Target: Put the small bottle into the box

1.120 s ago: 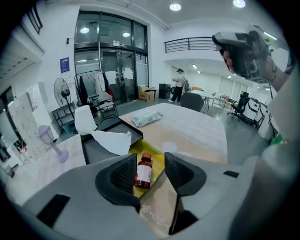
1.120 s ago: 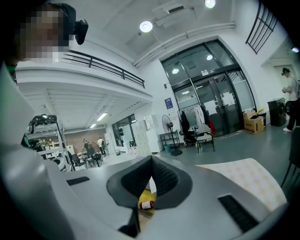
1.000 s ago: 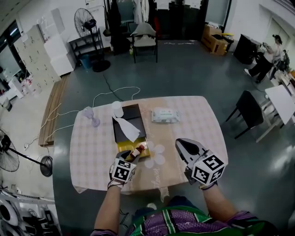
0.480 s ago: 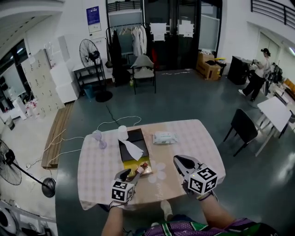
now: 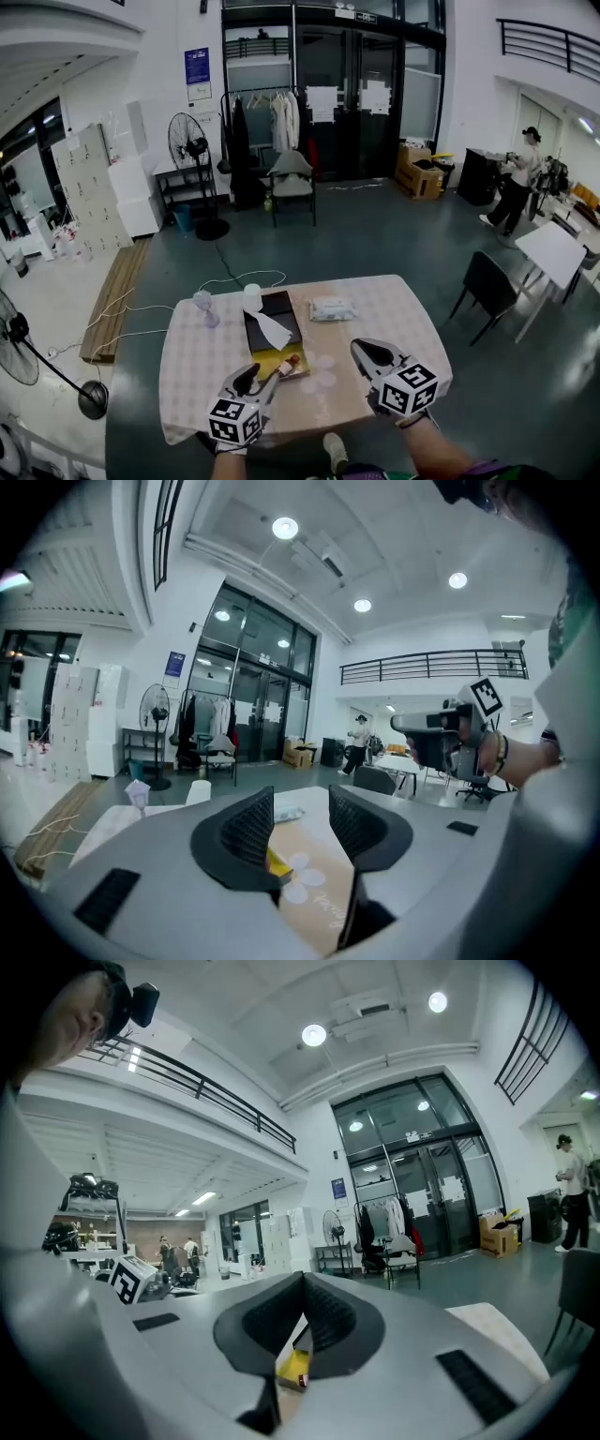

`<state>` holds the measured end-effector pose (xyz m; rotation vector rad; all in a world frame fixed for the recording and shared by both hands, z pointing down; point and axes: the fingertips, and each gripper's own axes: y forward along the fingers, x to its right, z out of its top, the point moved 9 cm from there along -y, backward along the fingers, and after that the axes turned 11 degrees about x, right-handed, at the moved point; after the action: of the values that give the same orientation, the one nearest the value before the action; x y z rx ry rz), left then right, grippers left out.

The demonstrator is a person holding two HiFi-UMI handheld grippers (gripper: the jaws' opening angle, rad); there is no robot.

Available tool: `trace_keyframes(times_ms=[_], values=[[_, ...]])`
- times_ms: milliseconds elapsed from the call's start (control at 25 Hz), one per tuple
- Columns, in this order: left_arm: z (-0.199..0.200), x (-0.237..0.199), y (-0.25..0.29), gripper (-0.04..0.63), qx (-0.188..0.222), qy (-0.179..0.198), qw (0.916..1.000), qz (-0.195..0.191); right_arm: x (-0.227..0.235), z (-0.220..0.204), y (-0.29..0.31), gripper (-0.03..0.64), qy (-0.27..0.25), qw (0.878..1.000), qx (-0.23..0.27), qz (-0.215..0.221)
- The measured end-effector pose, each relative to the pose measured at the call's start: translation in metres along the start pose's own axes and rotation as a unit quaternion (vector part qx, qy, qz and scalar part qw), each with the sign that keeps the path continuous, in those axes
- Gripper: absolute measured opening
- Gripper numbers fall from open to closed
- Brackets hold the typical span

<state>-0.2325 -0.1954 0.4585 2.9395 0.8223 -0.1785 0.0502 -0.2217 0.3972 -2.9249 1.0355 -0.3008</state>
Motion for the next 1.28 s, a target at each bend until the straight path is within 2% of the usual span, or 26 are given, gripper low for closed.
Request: trace_keyframes(times_ms=[360, 480, 760, 1280], values=[[0.065, 0.023, -0.041, 0.207, 0.090, 0.018, 0.9957, -0.011, -0.017, 0.029, -0.022, 0.006, -0.023, 0.999, 0.043, -0.007], [0.080, 0.029, -0.053, 0.201, 0.109, 0.032, 0.9936, -0.003, -0.023, 0.034, -0.027, 0.006, -0.022, 0.998, 0.054, -0.005], [0.090, 0.038, -0.071, 0.170, 0.119, 0.064, 0.9908, 0.006, -0.029, 0.043, -0.035, 0.006, -0.028, 0.998, 0.062, -0.002], [0.100, 0.035, -0.096, 0.045, 0.151, 0.064, 0.9849, 0.055, -0.037, 0.044, -0.038, 0.006, -0.030, 0.997, 0.067, 0.003]])
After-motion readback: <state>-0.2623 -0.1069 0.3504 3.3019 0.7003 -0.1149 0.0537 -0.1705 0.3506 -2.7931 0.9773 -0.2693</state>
